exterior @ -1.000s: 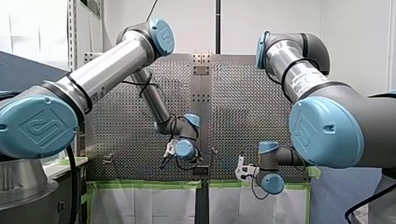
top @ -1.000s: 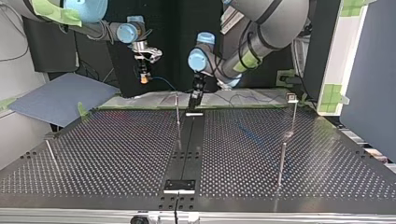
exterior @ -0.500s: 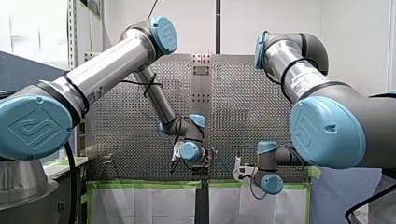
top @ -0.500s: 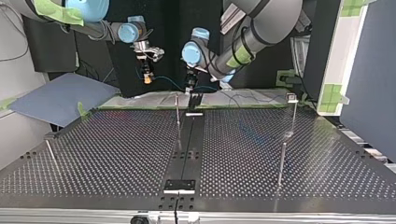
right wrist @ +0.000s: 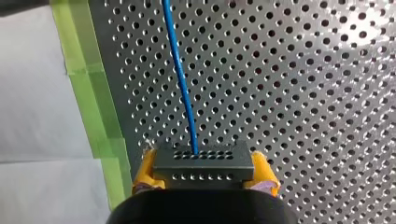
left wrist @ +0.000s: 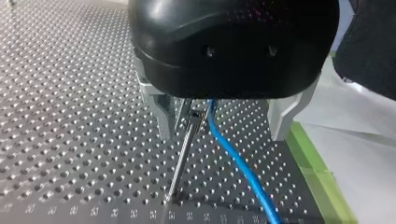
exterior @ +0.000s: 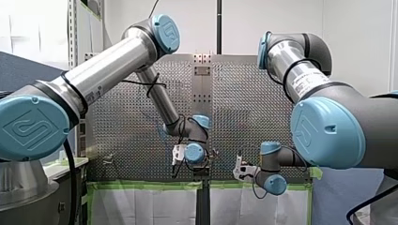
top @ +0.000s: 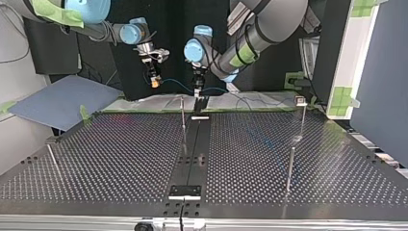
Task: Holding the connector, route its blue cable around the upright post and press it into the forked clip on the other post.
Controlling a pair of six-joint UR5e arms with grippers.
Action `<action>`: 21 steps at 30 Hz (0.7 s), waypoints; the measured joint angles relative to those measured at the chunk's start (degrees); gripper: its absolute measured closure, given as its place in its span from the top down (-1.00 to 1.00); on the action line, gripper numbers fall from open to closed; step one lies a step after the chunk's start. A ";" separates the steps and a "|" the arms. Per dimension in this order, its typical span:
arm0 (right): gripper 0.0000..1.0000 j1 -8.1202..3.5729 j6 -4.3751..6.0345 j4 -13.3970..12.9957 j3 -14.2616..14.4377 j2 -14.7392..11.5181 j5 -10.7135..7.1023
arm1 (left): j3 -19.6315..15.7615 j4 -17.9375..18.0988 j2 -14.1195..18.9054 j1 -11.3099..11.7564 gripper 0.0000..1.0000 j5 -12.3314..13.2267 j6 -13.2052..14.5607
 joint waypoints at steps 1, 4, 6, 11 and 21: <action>-1.00 -0.03 0.02 -0.06 0.00 0.00 -0.38 | 0.00 0.01 0.00 -0.08 1.00 -0.55 -0.54; -1.00 -0.08 0.04 -0.11 0.00 0.00 -1.65 | -0.01 0.17 0.00 -0.33 1.00 -1.79 -1.94; -1.00 -0.11 0.04 -0.07 0.00 0.00 -2.43 | -0.03 0.37 -0.01 -0.50 1.00 -2.22 -2.83; -1.00 -0.12 -0.02 -0.02 0.00 0.00 -4.23 | -0.01 0.61 -0.05 -0.86 1.00 -3.70 -3.60; -1.00 -0.47 0.05 0.05 0.00 0.00 -5.28 | 0.02 0.13 -0.85 -0.96 1.00 -6.85 0.02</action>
